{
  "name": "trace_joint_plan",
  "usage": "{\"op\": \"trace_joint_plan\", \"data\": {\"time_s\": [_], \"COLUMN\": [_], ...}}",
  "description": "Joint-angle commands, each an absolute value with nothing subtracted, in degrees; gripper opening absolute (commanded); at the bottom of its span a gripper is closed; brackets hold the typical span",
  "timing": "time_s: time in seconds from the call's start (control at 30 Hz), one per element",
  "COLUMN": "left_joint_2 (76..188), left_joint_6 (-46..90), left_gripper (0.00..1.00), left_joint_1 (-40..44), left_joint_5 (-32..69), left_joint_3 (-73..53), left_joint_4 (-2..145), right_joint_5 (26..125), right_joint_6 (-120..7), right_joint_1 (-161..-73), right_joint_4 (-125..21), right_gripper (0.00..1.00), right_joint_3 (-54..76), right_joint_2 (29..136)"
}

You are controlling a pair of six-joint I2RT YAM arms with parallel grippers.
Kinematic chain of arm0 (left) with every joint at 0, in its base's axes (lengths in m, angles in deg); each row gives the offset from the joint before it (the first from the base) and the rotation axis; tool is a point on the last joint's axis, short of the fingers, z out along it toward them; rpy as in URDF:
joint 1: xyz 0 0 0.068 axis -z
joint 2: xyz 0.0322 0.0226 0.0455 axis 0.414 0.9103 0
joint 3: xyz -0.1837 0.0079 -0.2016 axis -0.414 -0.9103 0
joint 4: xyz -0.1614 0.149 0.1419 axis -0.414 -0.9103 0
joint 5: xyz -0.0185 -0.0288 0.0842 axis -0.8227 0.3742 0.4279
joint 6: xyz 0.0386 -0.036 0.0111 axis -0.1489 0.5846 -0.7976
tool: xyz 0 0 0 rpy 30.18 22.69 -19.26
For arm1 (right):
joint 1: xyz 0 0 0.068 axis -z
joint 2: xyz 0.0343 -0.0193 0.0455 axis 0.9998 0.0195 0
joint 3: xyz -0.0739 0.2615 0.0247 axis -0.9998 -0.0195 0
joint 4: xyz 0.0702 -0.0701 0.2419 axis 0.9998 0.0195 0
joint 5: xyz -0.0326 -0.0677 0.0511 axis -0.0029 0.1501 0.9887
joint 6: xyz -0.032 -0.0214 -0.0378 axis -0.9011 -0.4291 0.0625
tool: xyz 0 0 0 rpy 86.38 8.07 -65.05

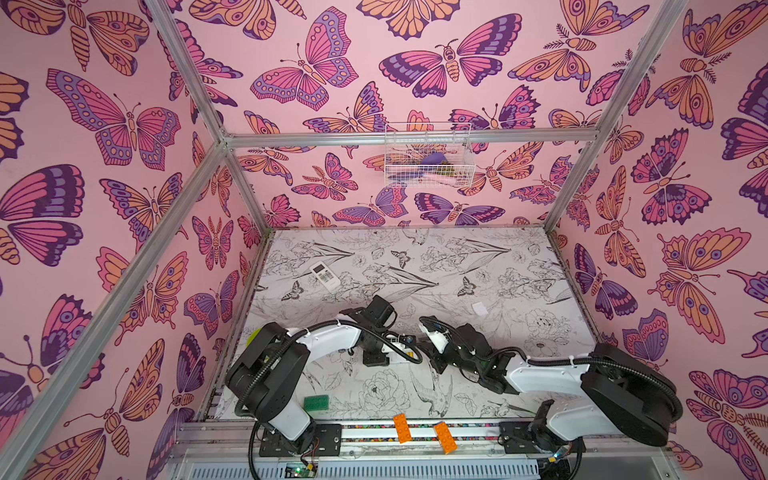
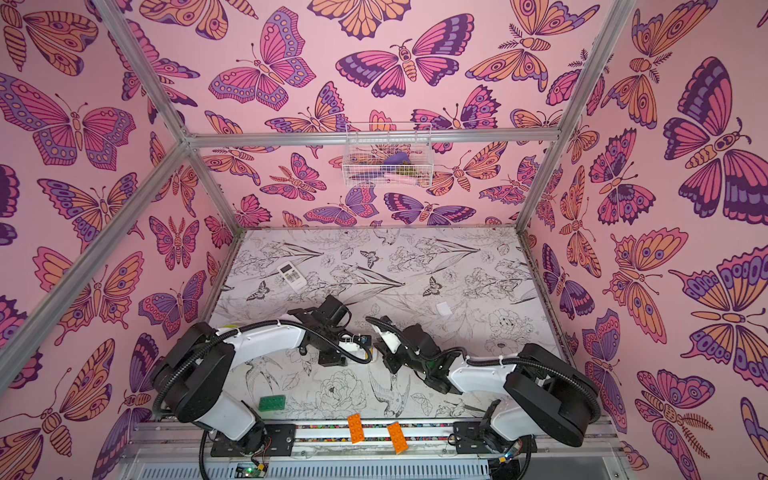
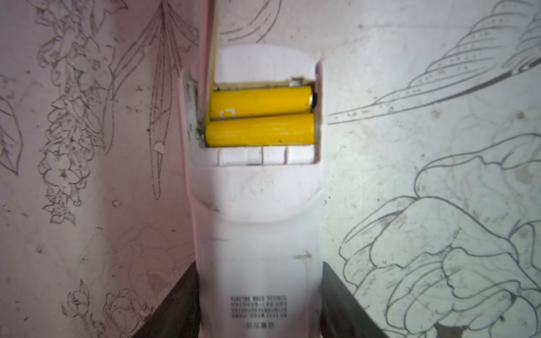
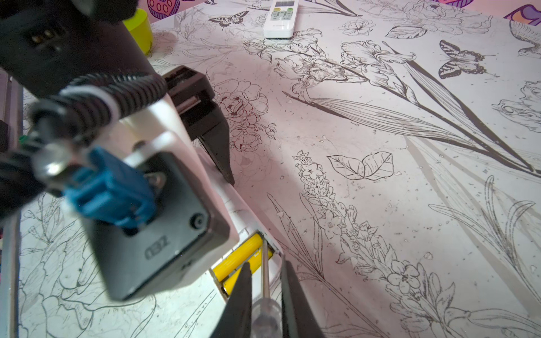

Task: Unload the batteries from the remote control
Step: 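Lift the remote with the left gripper while the right gripper withdraws the screwdriver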

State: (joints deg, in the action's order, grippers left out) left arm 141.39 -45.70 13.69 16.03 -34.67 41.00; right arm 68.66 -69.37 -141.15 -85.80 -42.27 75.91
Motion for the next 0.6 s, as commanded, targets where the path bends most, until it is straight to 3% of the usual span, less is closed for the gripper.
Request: {"op": "trace_joint_plan", "data": {"time_s": [0.0,0.3,0.57], "left_joint_2": [143.23,142.89,141.55], "left_joint_6": [-49.76,-49.99,-49.43], "left_gripper": [0.4,0.4,0.38], "left_joint_1": [14.74,14.74,14.76], "left_joint_5": [14.0,15.85,21.65], "left_joint_3": [-35.83,-36.23,-36.62], "left_joint_4": [39.15,39.76,45.76], "right_joint_5": [70.74,88.24,82.73], "right_joint_6": [-68.35,-67.95,-59.62], "right_joint_1": [-141.52,-134.55,-130.77], "right_joint_4": [-83.11,-73.1,-70.37], "right_gripper": [0.0,0.0,0.0], "right_joint_3": [-40.53,-34.84,-33.64], "right_joint_2": [79.64,78.74,70.71]}}
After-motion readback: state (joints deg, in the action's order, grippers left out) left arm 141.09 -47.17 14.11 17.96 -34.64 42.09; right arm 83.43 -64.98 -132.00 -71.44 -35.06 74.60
